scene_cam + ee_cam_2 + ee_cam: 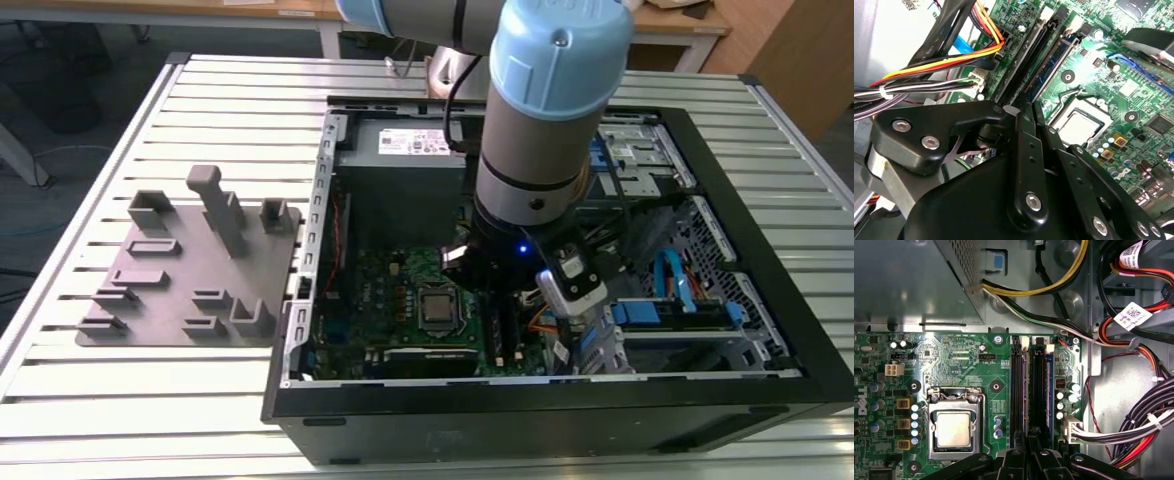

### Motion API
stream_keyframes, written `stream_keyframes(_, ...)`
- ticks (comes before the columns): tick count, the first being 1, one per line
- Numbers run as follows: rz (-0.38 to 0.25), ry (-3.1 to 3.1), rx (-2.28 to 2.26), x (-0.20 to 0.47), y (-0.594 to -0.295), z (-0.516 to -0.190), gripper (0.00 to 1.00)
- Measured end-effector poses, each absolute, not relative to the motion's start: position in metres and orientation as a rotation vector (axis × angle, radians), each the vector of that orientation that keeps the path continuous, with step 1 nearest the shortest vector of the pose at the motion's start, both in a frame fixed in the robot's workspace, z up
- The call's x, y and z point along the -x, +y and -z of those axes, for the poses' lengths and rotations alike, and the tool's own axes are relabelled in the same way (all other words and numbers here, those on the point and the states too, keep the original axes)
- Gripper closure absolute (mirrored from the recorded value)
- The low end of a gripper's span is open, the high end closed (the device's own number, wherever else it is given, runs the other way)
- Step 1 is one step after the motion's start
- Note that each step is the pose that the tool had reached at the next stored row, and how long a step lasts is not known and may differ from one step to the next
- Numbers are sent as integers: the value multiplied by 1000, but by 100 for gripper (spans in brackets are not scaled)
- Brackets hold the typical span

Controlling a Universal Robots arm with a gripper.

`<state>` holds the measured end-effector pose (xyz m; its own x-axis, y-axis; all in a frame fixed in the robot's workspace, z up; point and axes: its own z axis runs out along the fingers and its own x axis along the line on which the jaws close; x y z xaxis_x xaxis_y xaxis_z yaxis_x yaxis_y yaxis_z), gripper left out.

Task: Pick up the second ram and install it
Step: 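Insert the second ram into the second slot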

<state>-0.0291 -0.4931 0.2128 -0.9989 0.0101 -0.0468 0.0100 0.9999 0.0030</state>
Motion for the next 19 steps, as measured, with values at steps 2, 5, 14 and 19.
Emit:
stream_keyframes(2,-4,3095,-16,29,-492,-212,89)
stream_keyframes(5,-5,3095,-15,29,-491,-211,89)
stream_keyframes(14,-5,3095,-15,29,-490,-209,89)
stream_keyframes(19,-5,3095,-15,29,-490,-209,82)
